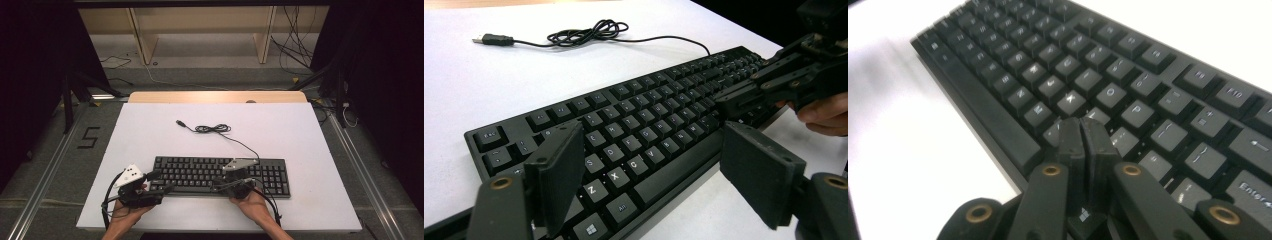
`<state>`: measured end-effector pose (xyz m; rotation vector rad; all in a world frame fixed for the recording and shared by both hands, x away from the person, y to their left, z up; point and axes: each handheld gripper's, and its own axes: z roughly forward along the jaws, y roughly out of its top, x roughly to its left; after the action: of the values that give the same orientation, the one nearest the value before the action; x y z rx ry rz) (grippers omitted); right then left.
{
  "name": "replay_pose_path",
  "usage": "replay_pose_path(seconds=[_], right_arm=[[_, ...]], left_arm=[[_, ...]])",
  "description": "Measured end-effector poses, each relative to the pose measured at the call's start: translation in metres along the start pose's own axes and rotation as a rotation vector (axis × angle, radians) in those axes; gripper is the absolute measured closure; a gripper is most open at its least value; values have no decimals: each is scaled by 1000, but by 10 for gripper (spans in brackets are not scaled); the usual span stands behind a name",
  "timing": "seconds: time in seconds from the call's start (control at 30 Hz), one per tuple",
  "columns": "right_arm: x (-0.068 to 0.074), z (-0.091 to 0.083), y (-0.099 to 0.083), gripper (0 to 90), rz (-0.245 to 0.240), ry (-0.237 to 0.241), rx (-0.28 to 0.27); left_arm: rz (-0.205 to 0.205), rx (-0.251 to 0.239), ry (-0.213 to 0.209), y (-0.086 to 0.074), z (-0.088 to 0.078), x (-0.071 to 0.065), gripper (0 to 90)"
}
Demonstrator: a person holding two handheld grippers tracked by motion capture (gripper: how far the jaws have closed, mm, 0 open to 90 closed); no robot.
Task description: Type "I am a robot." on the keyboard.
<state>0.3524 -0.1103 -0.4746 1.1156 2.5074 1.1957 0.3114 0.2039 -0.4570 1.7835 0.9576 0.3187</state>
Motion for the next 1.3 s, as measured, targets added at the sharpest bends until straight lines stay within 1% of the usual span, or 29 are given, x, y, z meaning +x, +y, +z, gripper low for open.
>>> replay_pose_path(seconds=[0.2, 0.33, 0.43, 0.53, 0.57, 0.6, 0.7, 0.73, 0.77, 0.87, 0.97, 1.1, 1.2, 1.3], right_arm=[[-4, -8, 2, 883, 17, 1, -39], [-6, -14, 2, 840, 21, 4, -65], [-8, -21, 2, 771, 27, 14, -94], [-10, -31, 2, 663, 35, 28, -125], [-10, -31, 2, 663, 35, 28, -125], [-11, -38, 2, 601, 36, 31, -147], [-12, -47, 2, 518, 36, 38, -177], [-12, -47, 2, 518, 36, 38, -177], [-13, -53, 0, 473, 38, 40, -187], [-15, -62, -4, 418, 46, 39, -208], [-19, -71, -9, 391, 62, 40, -236], [-22, -80, -13, 368, 68, 36, -264], [-24, -85, -17, 361, 66, 23, -273], [-24, -88, -21, 352, 64, 14, -269]], left_arm=[[-1, -3, 2, 0, 0, 0, 255], [-1, -3, 2, 0, 0, 0, 255], [-3, -3, 3, 0, 0, 0, 254], [-2, -3, 3, 0, -1, 0, 254], [-2, -3, 3, 0, -1, 0, 254], [-2, -3, 3, 0, -1, 0, 254], [-4, -2, 2, 0, -1, 0, 253], [-3, -2, 1, 0, -1, 1, 253], [-4, -2, 0, 0, -1, 1, 253], [-5, 2, 2, 0, -1, 0, 252], [-3, 6, 1, 0, 0, 0, 252], [-3, 10, -1, 0, 0, 0, 251], [-2, 11, -2, 0, 0, -1, 250], [-4, 12, -5, 0, 0, -1, 249]])
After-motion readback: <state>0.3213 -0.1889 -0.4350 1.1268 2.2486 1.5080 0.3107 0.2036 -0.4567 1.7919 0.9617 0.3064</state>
